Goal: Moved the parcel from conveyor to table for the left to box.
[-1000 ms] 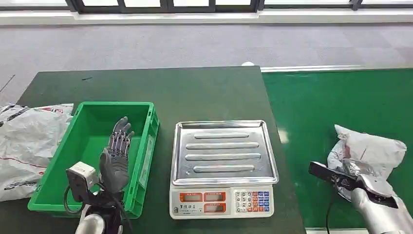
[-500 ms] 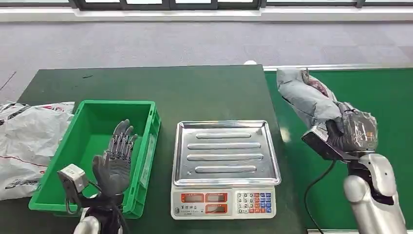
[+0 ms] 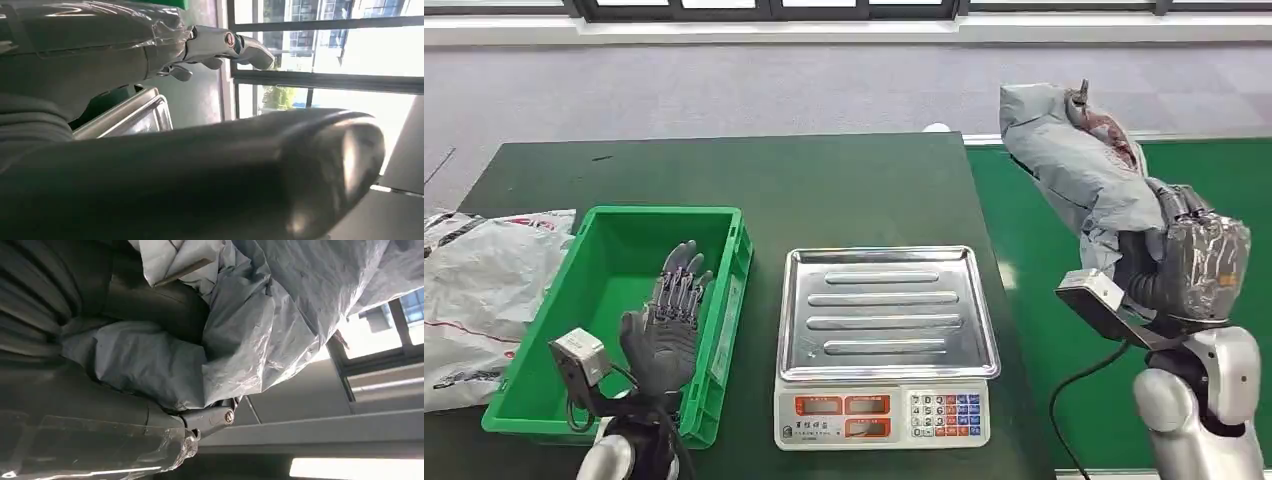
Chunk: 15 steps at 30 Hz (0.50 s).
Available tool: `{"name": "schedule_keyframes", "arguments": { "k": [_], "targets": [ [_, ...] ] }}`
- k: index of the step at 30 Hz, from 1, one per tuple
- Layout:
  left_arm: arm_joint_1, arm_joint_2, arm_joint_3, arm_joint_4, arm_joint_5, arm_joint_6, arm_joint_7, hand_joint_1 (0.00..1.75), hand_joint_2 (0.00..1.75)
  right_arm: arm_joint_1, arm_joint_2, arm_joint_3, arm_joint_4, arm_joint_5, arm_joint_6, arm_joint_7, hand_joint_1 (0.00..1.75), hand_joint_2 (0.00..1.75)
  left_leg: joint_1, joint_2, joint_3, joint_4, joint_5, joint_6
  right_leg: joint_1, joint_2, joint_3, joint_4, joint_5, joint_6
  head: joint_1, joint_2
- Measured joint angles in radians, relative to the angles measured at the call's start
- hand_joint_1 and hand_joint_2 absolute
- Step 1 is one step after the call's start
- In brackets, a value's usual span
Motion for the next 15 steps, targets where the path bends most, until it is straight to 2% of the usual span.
{"name": "schedule_keyframes", "arguments": {
  "k": [4, 5, 8, 11, 15],
  "targets": [
    [-0.003, 0.0, 0.0, 0.005, -0.005, 0.001, 0.0, 0.0, 0.0, 0.003, 0.0, -0.001, -0.021, 0.024, -0.046, -0.018, 1.75, 1.75, 0.0, 0.0, -0.002, 0.0, 0.0, 0.0, 0.0, 0.0, 0.0, 0.0, 0.0, 0.0, 0.0, 0.0],
    [-0.004, 0.0, 0.0, 0.007, -0.005, 0.003, -0.001, 0.0, 0.0, 0.0, 0.0, -0.001, -0.027, 0.024, -0.055, -0.022, 1.75, 1.75, 0.0, 0.0, -0.009, 0.0, 0.0, 0.0, 0.0, 0.0, 0.0, 0.0, 0.0, 0.0, 0.0, 0.0],
    [-0.018, 0.0, -0.002, 0.024, -0.05, 0.061, -0.024, 0.0, 0.0, -0.041, 0.0, 0.014, -0.024, -0.003, -0.024, -0.037, 1.75, 1.75, 0.0, 0.001, -0.01, 0.0, -0.001, 0.001, -0.001, 0.0, 0.0, 0.0, 0.0, 0.0, 0.0, 0.0],
    [-0.047, -0.012, -0.01, 0.046, -0.096, 0.187, -0.043, 0.0, 0.0, -0.125, 0.023, 0.091, 0.034, -0.036, 0.035, -0.056, 1.75, 1.75, 0.0, 0.005, -0.008, 0.0, -0.001, 0.0, 0.0, 0.002, 0.0, 0.0, 0.001, -0.001, 0.0, 0.0],
    [-0.07, -0.016, -0.039, 0.064, -0.098, 0.232, -0.045, 0.0, 0.0, -0.168, 0.091, 0.223, 0.113, -0.108, 0.084, -0.079, 1.75, 1.75, 0.001, 0.004, -0.009, -0.001, 0.002, -0.002, 0.0, 0.002, -0.001, 0.001, 0.002, -0.002, 0.0, 0.0]
  ]
}}
